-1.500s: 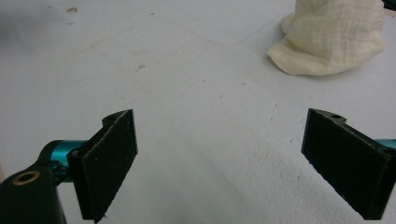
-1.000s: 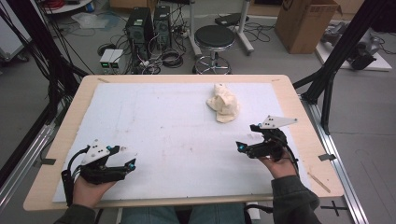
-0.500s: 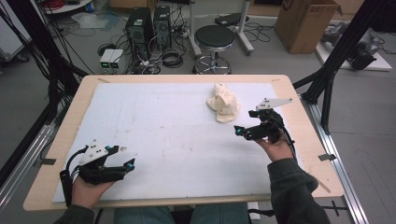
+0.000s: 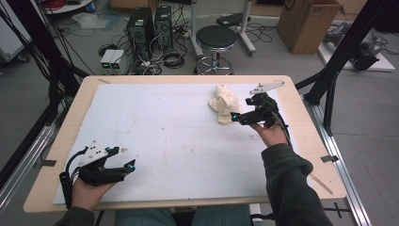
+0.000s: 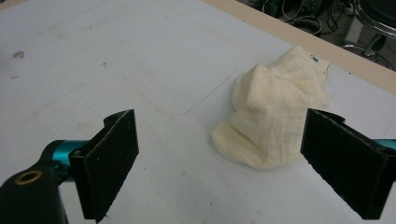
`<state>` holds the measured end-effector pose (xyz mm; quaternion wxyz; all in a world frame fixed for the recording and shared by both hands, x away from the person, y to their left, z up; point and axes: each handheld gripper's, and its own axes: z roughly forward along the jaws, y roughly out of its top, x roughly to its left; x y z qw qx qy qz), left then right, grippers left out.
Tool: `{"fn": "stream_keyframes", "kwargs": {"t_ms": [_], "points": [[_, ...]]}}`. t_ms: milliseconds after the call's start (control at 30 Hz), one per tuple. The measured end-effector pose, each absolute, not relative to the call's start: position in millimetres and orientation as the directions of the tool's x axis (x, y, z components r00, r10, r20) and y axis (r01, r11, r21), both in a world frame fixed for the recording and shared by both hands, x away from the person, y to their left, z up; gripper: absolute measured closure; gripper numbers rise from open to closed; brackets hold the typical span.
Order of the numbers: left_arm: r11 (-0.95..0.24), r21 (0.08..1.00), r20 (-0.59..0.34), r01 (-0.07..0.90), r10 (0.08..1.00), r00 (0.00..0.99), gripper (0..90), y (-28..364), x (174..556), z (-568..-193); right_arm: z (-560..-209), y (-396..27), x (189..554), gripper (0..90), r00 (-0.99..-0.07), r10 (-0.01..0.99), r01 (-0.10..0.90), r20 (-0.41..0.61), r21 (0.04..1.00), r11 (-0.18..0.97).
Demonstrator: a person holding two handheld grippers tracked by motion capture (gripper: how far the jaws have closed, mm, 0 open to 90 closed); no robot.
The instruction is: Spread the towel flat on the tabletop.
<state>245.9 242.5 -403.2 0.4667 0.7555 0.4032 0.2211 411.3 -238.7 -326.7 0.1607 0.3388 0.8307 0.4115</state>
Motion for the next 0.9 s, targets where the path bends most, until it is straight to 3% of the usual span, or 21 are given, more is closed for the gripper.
{"fn": "stream_keyframes", "kwargs": {"t_ms": [167,333,900], "points": [[-0.24,0.884,-0.043,0.402,0.814,0.58,22.6,242.4,246.1,-403.3,-320.0,-227.5,422.9,16.6,-0.735,0.678,0.418,-0.013,0.779,0.467],[-0.237,0.885,-0.044,0.4,0.815,0.578,22.6,243.5,245.9,-403.3,-316.6,-220.4,435.2,16.6,-0.729,0.685,0.413,-0.018,0.786,0.46],[-0.238,0.884,-0.046,0.402,0.812,0.582,22.6,244.1,246.5,-405.4,-351.9,-209.1,476.5,32.0,-0.659,0.752,0.493,-0.026,0.741,0.457]]}}
